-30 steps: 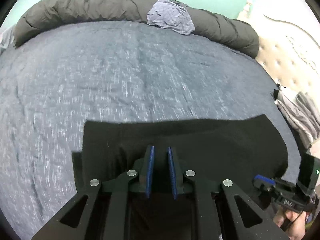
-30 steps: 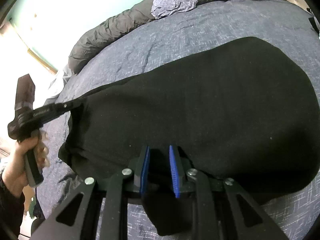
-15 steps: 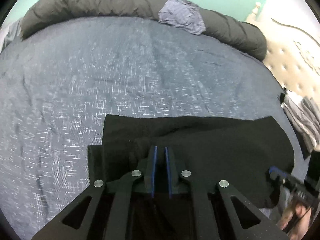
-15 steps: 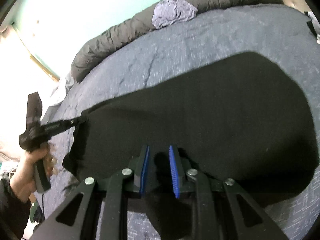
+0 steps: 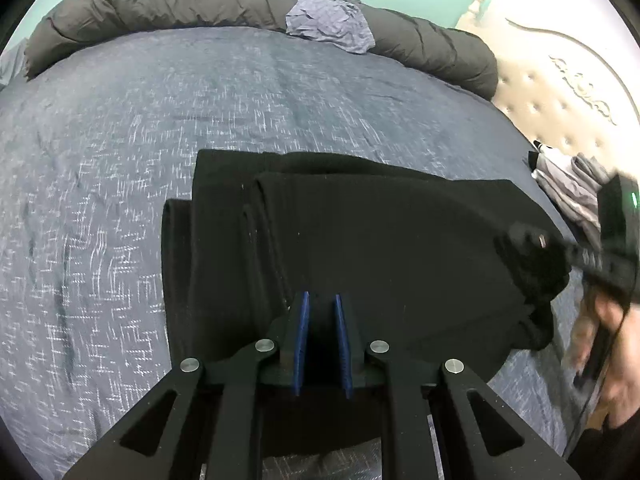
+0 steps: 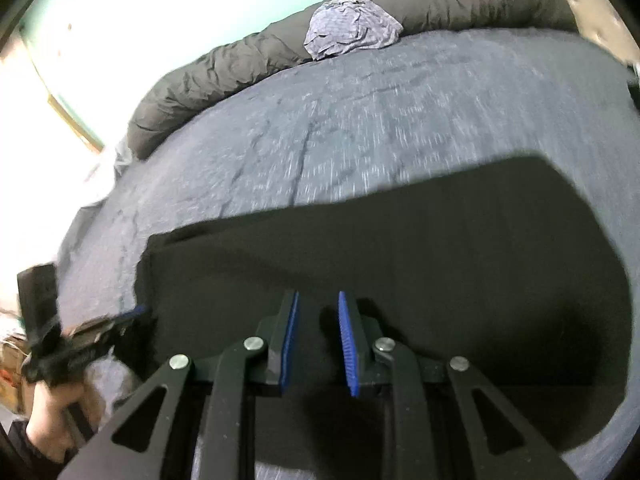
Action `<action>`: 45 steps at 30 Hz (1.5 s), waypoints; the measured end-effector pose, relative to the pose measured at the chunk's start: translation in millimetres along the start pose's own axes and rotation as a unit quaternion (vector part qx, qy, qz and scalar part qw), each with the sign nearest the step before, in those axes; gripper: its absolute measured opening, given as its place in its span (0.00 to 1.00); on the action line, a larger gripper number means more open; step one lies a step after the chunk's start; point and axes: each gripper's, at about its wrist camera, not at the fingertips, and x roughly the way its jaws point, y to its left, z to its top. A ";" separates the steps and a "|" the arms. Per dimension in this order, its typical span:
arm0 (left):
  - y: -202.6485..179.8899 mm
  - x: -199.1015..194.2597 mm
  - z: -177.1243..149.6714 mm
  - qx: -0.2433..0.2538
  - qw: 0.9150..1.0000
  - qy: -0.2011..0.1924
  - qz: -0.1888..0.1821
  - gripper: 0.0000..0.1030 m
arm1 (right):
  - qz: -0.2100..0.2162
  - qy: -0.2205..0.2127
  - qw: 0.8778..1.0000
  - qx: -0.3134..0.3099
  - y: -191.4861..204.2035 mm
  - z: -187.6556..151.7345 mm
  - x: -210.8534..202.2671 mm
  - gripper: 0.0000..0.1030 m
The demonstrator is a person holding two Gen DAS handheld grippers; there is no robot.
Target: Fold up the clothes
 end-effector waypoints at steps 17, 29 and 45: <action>6.4 3.4 -12.3 -0.024 0.999 -0.015 -0.028 0.21 | -0.079 0.077 0.991 -0.076 18.9 -25.1 25.0 0.19; 6.2 4.9 -12.8 -0.021 0.999 -0.012 -0.036 0.25 | -0.128 0.063 0.988 -0.055 16.9 40.6 60.9 0.19; 3.8 4.8 -14.6 -0.023 0.999 -0.010 -0.033 0.26 | -0.115 0.094 0.987 -0.056 10.4 29.6 50.2 0.20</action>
